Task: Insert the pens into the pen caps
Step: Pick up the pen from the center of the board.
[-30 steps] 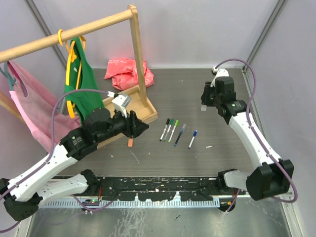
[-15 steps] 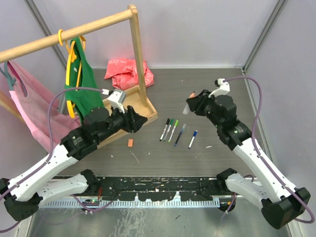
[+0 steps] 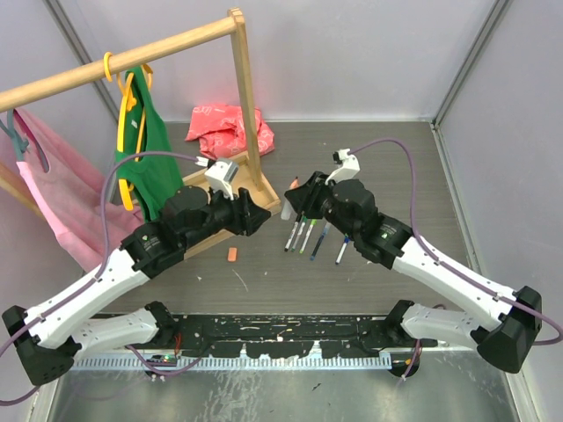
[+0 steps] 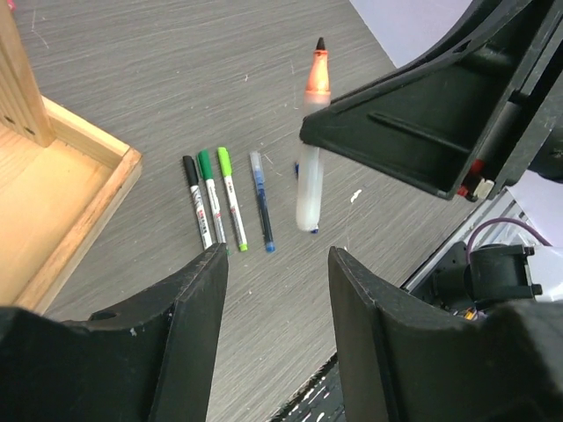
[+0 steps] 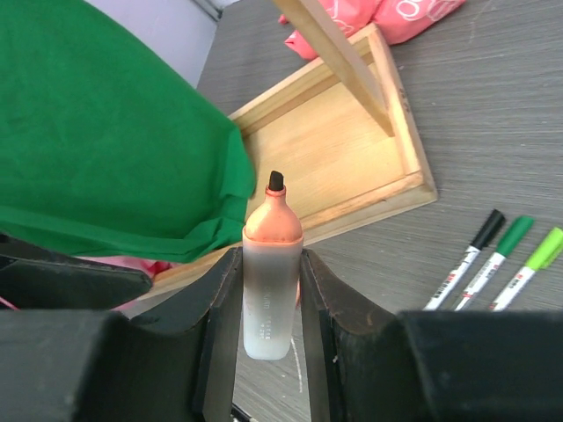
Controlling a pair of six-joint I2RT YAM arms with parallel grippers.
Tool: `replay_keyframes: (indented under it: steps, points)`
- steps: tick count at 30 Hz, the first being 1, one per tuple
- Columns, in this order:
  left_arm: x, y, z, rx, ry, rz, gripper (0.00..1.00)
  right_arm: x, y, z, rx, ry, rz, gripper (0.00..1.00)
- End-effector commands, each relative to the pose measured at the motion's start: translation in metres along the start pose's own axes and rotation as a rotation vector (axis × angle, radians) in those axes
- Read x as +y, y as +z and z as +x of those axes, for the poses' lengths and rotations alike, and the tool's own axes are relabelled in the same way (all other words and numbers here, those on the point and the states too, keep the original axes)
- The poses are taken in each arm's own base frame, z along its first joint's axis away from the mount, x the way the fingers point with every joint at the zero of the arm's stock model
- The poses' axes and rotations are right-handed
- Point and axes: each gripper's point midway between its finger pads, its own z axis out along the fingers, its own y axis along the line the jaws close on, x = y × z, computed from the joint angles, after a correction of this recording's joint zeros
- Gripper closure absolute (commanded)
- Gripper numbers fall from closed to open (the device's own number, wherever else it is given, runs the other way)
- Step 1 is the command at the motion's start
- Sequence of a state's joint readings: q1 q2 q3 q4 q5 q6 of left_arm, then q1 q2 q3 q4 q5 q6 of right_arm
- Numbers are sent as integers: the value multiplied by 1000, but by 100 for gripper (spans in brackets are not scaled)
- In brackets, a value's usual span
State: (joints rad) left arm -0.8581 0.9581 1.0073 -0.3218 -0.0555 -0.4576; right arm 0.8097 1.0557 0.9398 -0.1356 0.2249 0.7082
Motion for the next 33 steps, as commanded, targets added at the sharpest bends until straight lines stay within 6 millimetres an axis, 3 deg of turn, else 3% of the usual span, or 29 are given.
replay_keyframes:
  steps: [1,12,22,28,33]
  points:
    - [-21,-2,-33,-104,-17,72,49,49,-5,-39,-118,70,-113,100]
    - [-22,7,-30,-82,-10,72,49,93,-9,-29,-57,88,-249,100]
    - [-22,11,-33,-86,-4,71,57,111,-12,-16,-7,83,-305,100]
    - [-24,12,-31,-80,-8,79,70,114,-15,-18,-13,82,-318,100]
    - [-26,11,-31,-79,-8,93,89,111,-15,-19,-27,92,-313,98]
